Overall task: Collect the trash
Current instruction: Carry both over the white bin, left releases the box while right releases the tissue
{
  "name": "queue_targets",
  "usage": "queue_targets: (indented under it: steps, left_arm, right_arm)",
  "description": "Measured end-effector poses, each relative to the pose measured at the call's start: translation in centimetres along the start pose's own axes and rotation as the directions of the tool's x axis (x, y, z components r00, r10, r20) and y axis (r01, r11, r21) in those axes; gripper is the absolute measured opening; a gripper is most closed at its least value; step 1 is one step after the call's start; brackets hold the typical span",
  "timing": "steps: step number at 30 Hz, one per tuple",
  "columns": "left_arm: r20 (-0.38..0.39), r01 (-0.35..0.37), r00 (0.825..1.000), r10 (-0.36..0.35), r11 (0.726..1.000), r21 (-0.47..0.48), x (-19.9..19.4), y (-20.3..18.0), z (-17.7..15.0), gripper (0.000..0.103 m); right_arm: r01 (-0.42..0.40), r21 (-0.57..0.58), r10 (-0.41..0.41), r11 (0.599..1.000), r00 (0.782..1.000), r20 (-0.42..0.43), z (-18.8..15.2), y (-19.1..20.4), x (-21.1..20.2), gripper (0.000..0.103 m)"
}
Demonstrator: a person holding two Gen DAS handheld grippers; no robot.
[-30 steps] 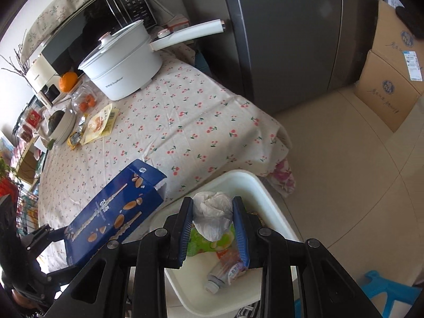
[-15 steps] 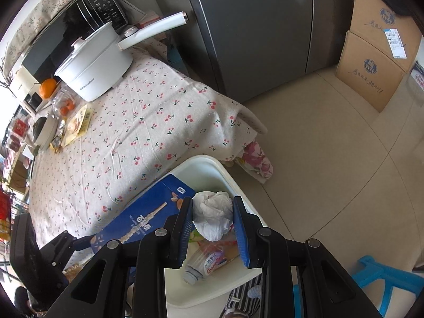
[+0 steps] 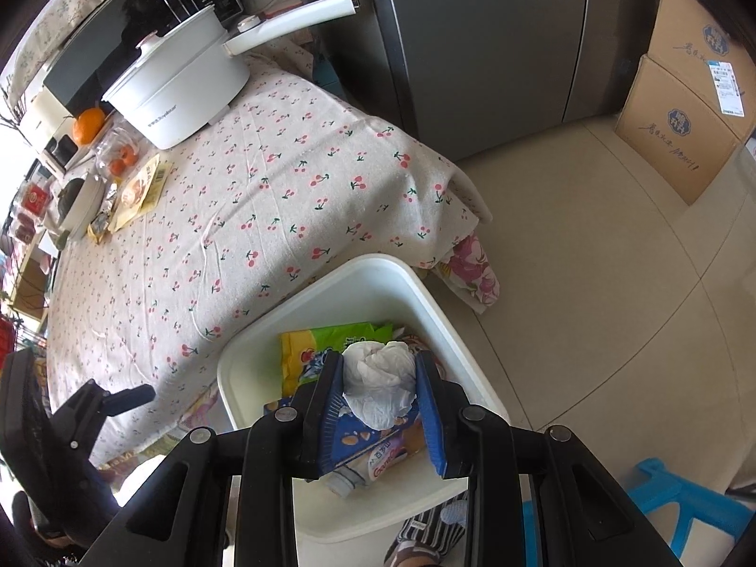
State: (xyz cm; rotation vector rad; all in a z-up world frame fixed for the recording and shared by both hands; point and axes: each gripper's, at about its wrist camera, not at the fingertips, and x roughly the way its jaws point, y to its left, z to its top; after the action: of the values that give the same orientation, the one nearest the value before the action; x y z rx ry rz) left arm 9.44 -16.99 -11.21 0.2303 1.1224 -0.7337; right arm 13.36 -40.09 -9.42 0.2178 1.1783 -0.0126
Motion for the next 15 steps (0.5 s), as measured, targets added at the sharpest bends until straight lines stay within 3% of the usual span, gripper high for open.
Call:
queue_targets:
  steps: [12,15]
  left_arm:
    - [0.041,-0.103,0.993,0.108,0.989,-0.109,-4.0,4.6,-1.7,0.102]
    - [0.055,-0.113,0.991,0.121,0.985,-0.133,-5.1,5.6,-2.1,0.102]
  right_arm:
    - [0.019,-0.029,-0.022,0.999,0.997,-0.078,-0.1,2.2,2.5,0.035]
    - [0.028,-0.016,-0.029,0.999,0.996,-0.079,0.2,2.6,2.5,0.046]
